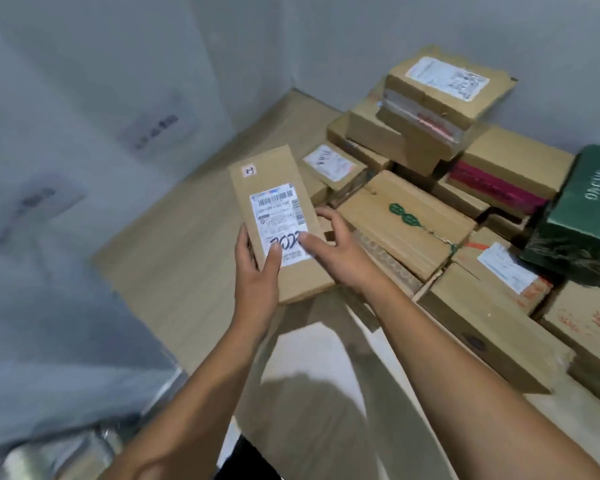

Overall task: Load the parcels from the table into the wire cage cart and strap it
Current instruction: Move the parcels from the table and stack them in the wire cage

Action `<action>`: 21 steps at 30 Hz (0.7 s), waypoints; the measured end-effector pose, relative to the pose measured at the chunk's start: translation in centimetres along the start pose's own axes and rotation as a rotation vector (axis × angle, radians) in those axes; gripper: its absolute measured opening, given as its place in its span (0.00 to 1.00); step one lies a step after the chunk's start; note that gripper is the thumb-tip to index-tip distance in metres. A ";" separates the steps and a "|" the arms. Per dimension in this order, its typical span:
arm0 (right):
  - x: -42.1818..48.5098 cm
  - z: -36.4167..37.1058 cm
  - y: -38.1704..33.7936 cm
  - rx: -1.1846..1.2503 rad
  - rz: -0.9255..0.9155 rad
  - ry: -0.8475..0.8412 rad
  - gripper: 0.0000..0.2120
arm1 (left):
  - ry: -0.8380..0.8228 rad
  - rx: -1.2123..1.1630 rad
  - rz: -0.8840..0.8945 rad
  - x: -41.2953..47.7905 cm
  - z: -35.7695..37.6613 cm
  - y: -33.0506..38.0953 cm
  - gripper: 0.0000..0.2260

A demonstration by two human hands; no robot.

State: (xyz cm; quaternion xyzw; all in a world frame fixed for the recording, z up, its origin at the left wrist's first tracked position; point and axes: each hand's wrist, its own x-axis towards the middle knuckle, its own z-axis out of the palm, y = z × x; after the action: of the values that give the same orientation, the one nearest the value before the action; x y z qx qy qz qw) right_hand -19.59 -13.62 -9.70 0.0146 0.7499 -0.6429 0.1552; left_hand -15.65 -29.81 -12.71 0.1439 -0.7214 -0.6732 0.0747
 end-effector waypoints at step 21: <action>-40.8 32.2 14.3 -0.351 -0.081 -1.314 0.30 | 1.304 -0.104 -0.307 -55.1 -22.1 -10.3 0.33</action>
State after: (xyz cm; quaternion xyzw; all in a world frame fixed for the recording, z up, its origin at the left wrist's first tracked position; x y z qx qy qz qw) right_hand 29.25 -35.09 -17.20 -0.4326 0.5932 -0.3923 0.5542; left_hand 44.28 -34.36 -16.39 0.6184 -0.4666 -0.4853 0.4054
